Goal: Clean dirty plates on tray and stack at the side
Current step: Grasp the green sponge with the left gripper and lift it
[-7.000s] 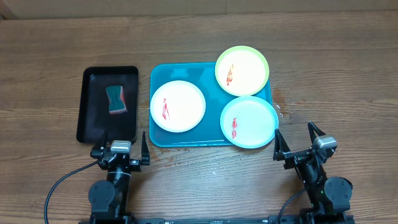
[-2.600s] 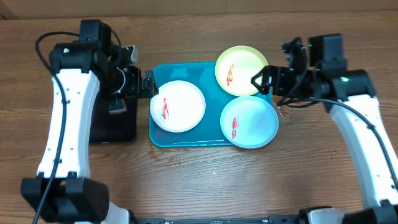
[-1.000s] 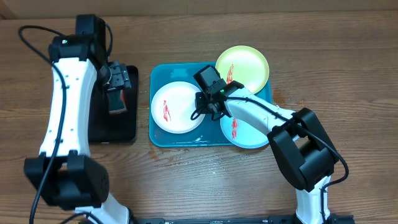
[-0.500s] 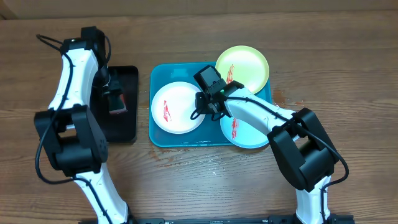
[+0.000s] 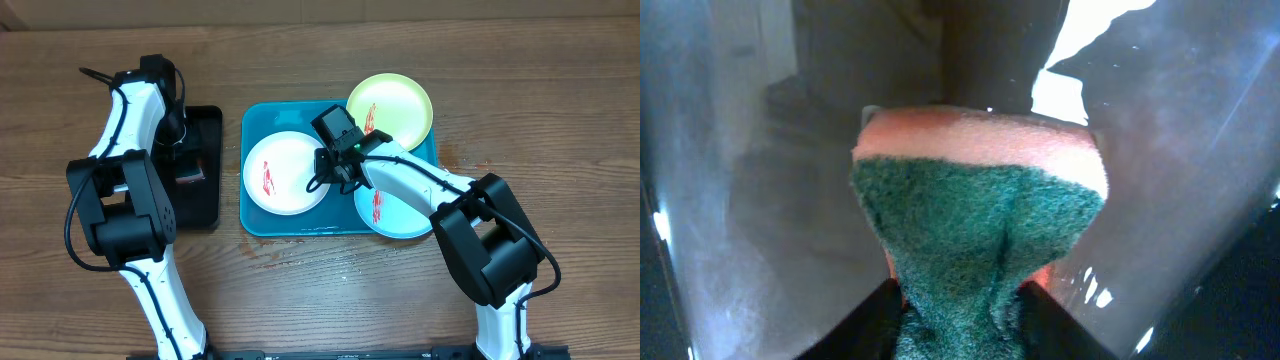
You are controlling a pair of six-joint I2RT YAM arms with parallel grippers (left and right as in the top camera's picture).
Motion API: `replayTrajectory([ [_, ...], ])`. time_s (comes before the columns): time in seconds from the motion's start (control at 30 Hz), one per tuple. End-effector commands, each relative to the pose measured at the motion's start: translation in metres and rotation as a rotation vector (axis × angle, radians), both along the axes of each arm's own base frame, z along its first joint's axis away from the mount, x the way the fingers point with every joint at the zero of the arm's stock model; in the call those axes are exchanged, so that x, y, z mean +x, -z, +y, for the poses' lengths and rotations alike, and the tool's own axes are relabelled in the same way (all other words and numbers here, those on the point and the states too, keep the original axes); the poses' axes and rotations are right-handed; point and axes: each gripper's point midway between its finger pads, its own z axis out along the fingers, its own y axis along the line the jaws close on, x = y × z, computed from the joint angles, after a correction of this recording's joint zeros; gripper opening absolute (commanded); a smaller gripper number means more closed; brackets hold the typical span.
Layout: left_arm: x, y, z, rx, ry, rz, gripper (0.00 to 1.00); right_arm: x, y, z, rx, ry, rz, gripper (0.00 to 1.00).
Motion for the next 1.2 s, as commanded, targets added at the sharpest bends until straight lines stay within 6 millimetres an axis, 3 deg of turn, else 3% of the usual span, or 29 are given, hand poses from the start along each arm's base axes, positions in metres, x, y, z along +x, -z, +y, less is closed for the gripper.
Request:
replayTrajectory([
  [0.0, 0.007, 0.001, -0.003, -0.01, 0.021, -0.012, 0.29, 0.003, 0.002, -0.005, -0.024, 0.011, -0.008, 0.04],
  [0.23, 0.008, 0.001, -0.003, -0.01, 0.022, -0.016, 0.04, 0.003, 0.002, -0.005, -0.025, 0.01, -0.007, 0.04],
  [0.47, 0.007, -0.01, -0.006, -0.022, 0.024, -0.016, 0.04, 0.003, 0.002, -0.005, -0.025, 0.011, -0.005, 0.04],
  [0.67, 0.016, -0.053, -0.006, -0.022, 0.025, -0.056, 0.04, 0.0, 0.003, -0.004, -0.019, 0.005, 0.01, 0.04],
  [0.87, 0.025, -0.093, -0.046, -0.183, 0.138, -0.117, 0.04, -0.002, 0.002, -0.001, 0.021, -0.004, 0.033, 0.04],
  [1.17, 0.018, -0.086, -0.128, -0.259, 0.309, -0.086, 0.04, 0.0, 0.001, -0.007, 0.102, 0.012, 0.098, 0.04],
])
